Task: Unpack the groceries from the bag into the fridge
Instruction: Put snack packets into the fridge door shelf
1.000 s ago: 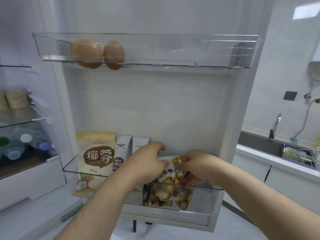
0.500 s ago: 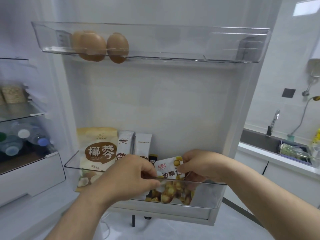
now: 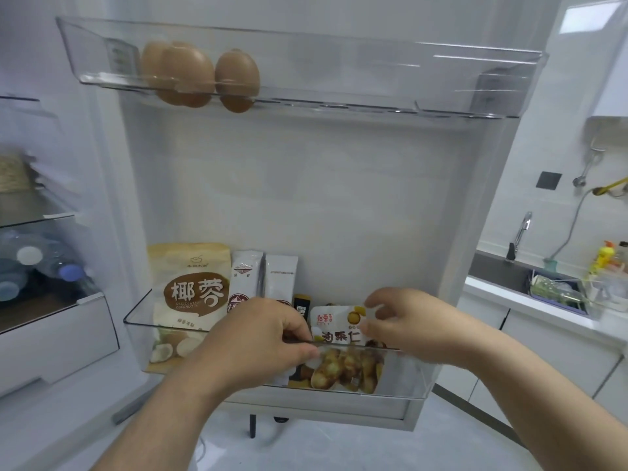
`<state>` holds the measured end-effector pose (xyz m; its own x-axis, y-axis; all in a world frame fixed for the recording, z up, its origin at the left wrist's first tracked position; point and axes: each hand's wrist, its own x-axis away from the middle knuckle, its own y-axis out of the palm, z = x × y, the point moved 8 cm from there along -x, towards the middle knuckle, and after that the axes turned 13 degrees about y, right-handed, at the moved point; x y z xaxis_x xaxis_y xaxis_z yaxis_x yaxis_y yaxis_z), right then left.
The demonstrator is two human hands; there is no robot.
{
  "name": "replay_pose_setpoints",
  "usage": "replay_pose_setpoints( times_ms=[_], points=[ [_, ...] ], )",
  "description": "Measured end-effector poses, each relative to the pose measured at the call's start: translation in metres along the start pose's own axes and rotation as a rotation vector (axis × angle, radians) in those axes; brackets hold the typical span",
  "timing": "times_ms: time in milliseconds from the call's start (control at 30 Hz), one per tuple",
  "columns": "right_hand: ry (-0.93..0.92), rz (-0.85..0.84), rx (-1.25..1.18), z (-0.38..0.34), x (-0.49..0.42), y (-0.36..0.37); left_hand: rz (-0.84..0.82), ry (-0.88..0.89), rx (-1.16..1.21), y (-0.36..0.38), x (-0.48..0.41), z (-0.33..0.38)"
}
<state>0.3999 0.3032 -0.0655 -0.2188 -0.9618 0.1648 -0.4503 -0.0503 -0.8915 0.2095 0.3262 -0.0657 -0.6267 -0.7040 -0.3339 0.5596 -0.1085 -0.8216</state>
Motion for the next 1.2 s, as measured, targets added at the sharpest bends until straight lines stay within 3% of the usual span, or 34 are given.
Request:
replay_pose_setpoints(
  times_ms=[133, 267, 433, 633, 733, 867, 1067, 1200],
  points=[
    [-0.217, 0.154, 0.038, -0.001, 0.037, -0.006, 0.017, 0.016, -0.022, 0.0, 0.001, -0.002],
    [-0.322, 0.286, 0.022, 0.009, 0.043, 0.002, 0.02, 0.046, -0.072, 0.0, 0.002, -0.001],
    [-0.373, 0.465, 0.017, 0.012, 0.045, 0.006, 0.012, 0.099, -0.13, 0.002, 0.001, 0.0],
    [-0.355, 0.511, -0.011, 0.014, 0.048, 0.008, 0.07, 0.11, -0.168, -0.001, 0.003, 0.001],
    [-0.316, 0.539, -0.01, 0.018, 0.055, 0.009, 0.082, 0.107, -0.183, -0.001, 0.005, 0.005],
    [-0.254, 0.586, 0.163, 0.033, 0.072, 0.021, 0.112, 0.136, -0.211, 0.005, 0.008, 0.014],
    [-0.001, 0.592, 0.102, 0.119, 0.127, -0.007, 0.178, 0.384, -0.093, 0.034, 0.004, 0.1],
    [0.186, 0.57, 0.115, 0.191, 0.18, -0.029, 0.056, 0.45, -0.082, 0.076, -0.01, 0.161]
  ],
)
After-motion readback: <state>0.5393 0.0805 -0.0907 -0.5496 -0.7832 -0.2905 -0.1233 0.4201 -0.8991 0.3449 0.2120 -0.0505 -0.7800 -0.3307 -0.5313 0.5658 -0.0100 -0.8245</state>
